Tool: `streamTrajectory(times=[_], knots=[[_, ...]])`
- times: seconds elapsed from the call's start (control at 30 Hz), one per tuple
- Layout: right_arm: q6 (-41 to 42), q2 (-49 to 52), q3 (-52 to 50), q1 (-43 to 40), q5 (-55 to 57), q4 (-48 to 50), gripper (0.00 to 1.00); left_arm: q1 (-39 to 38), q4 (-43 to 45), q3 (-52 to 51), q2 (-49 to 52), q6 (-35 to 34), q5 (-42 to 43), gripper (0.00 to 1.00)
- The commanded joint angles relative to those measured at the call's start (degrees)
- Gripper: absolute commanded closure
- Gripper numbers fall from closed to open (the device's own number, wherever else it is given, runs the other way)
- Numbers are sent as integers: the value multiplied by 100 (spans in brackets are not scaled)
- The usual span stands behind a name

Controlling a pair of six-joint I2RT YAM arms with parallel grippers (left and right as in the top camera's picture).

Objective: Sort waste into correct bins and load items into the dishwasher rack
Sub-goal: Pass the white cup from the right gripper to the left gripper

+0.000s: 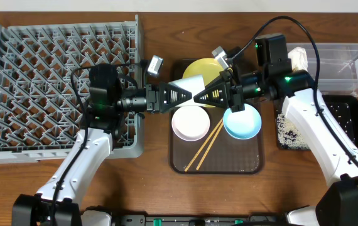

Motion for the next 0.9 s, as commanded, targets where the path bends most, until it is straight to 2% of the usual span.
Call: streamTrajectory(times=[0.0, 0.2, 0.3, 0.37, 0.47, 0.53, 0.7, 0.87], knots=[[85, 20, 31, 120, -138, -52, 99, 11, 87, 74, -4, 140, -291, 26], [83, 20, 31, 122, -136, -63, 99, 9, 85, 74, -4, 140, -350, 44], [83, 20, 31, 120, -136, -61, 94, 11, 87, 74, -4, 142, -396, 49], [83, 20, 31, 120, -136, -61, 84, 11, 87, 74, -4, 144, -415, 53], [83, 20, 31, 114, -96, -46, 61, 11, 85, 74, -4, 195, -413, 55], [85, 20, 31, 105, 72, -48, 54, 11, 81, 74, -4, 420, -407, 55], [111, 20, 31, 39, 715, -81, 52, 11, -111, 72, -4, 1040, -459, 59], [236, 20, 31, -243, 2188, -275, 52, 11, -732, 72, -4, 1777, -1196, 64]])
